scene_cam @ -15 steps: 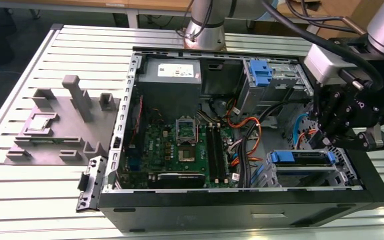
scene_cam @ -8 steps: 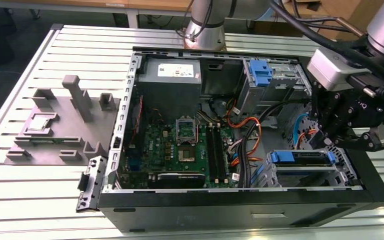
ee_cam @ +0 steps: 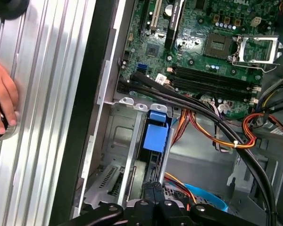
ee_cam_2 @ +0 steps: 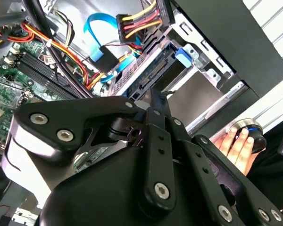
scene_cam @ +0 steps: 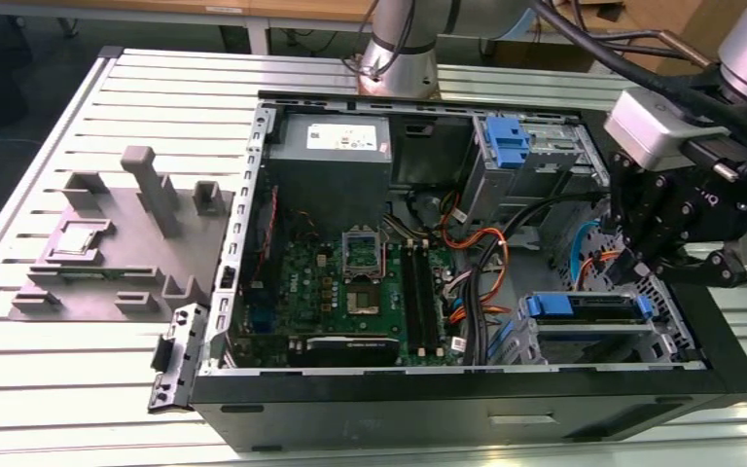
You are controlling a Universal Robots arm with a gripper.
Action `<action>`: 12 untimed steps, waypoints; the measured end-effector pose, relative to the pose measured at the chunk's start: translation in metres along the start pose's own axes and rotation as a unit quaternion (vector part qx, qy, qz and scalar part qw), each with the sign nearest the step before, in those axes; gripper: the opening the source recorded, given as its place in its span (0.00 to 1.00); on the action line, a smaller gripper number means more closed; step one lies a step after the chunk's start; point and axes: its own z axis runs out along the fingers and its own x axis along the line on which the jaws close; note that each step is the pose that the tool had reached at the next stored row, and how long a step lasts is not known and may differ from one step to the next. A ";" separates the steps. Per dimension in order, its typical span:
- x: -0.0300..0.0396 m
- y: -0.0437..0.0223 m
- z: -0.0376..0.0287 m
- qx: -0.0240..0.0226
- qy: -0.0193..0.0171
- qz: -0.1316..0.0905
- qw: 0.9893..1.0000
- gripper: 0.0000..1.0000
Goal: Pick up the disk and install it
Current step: 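Insert the first disk wire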
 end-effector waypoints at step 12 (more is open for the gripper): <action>-0.0082 -0.0113 0.0000 0.000 0.001 -0.001 1.000 0.12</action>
